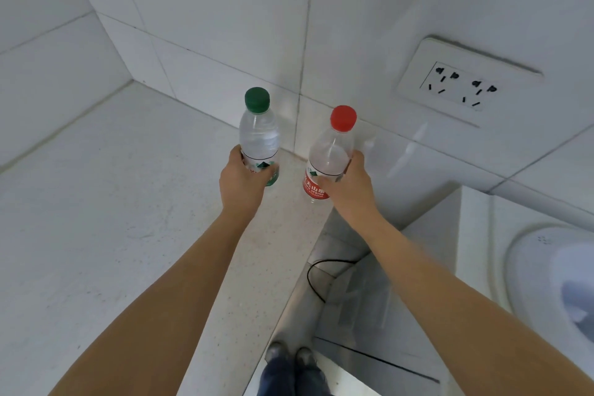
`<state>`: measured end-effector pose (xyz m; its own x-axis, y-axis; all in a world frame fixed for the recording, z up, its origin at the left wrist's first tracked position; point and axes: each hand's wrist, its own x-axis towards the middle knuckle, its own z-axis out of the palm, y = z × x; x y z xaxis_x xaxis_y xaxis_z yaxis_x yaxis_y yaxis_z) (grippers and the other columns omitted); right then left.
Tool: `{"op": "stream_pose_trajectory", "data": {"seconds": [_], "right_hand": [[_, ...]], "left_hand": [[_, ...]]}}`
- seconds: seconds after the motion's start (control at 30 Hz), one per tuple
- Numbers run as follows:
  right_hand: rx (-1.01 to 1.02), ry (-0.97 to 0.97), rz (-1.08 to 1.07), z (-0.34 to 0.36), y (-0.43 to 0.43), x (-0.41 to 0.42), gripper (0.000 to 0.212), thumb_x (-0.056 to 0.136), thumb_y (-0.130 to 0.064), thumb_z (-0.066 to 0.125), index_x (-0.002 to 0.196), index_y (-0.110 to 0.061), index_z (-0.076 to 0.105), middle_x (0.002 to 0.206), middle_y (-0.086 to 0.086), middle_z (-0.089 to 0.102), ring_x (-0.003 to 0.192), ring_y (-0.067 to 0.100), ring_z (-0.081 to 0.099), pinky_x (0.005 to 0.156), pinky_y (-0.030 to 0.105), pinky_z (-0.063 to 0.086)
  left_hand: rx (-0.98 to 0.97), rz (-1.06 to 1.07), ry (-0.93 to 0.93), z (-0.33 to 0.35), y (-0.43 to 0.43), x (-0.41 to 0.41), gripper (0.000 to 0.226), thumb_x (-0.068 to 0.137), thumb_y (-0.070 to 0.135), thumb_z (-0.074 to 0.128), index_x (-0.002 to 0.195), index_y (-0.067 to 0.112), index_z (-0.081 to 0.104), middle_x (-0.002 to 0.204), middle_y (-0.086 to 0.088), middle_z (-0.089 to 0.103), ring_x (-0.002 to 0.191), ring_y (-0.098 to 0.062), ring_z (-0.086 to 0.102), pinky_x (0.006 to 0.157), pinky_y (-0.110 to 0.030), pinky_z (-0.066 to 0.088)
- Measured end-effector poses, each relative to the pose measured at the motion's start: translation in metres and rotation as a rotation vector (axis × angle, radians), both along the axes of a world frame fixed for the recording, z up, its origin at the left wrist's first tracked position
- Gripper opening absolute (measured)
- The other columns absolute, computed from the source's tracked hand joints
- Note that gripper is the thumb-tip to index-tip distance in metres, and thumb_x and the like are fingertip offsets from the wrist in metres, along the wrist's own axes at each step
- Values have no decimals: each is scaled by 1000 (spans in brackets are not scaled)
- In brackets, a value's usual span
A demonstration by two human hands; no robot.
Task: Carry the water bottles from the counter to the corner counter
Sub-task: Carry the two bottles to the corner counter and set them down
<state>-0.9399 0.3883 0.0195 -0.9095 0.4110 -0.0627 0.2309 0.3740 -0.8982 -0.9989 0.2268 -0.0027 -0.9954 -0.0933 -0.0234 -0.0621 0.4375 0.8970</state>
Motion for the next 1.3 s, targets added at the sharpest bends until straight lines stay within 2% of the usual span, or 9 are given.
{"op": "stream_pose_trajectory", "data": {"seconds": [0.2,0.37,0.57,0.83,0.97,1.07,1.13,1.2,1.3], "right_hand": [[4,14,-5,-8,5,-9,62,73,-23,72,121,-20,33,106,-7,47,92,11,48,69,15,38],[9,37,-8,-10,7,-17,62,74,-21,72,122,-19,33,112,-5,46,97,10,47,73,16,39],[35,33,29,-12,10,-19,66,74,-21,71,126,-19,32,123,3,49,106,15,49,84,25,43],[184,-84,118,4,17,-12,62,76,-26,68,125,-11,34,123,9,50,96,15,50,86,34,47],[338,-329,170,12,26,2,29,82,-34,57,93,-12,42,93,5,56,86,24,56,72,36,46],[465,-449,276,21,28,16,27,83,-35,50,64,-20,39,67,-3,47,72,21,51,61,28,35],[570,-465,367,25,26,25,20,84,-33,48,74,-16,48,76,-1,54,81,26,54,62,27,36],[690,-403,426,29,22,33,29,86,-34,47,103,-11,53,100,6,61,92,28,56,69,29,39],[827,-228,512,39,16,43,37,87,-32,47,116,-9,47,114,13,58,98,29,53,77,36,46]], "left_hand": [[7,-46,1,-2,14,-17,61,76,26,75,127,11,47,119,-4,63,94,-11,52,81,-23,41],[-8,-64,-13,-3,19,-27,65,77,26,74,132,12,43,129,-6,59,108,-18,56,86,-25,40],[-59,-81,-18,-2,19,-30,69,78,27,73,136,13,38,135,-7,55,120,-28,55,99,-40,45],[-294,-173,-1,5,10,-28,71,77,41,70,134,15,36,132,-8,56,113,-29,59,80,-37,47],[-550,-228,-100,6,-10,-18,71,83,40,65,140,12,33,138,-11,51,120,-29,54,83,-37,45],[-711,-250,-157,14,-26,-5,63,87,40,60,139,14,38,136,-9,53,120,-28,52,88,-39,46],[-870,-279,-135,22,-34,8,55,89,39,57,135,13,43,130,-9,56,116,-28,54,84,-38,47],[-1003,-303,-60,31,-39,21,51,90,38,55,133,13,46,127,-9,58,113,-28,55,81,-38,47],[-1003,-278,25,45,-46,40,51,91,37,53,136,14,44,132,-8,55,118,-28,52,85,-39,46]]}}
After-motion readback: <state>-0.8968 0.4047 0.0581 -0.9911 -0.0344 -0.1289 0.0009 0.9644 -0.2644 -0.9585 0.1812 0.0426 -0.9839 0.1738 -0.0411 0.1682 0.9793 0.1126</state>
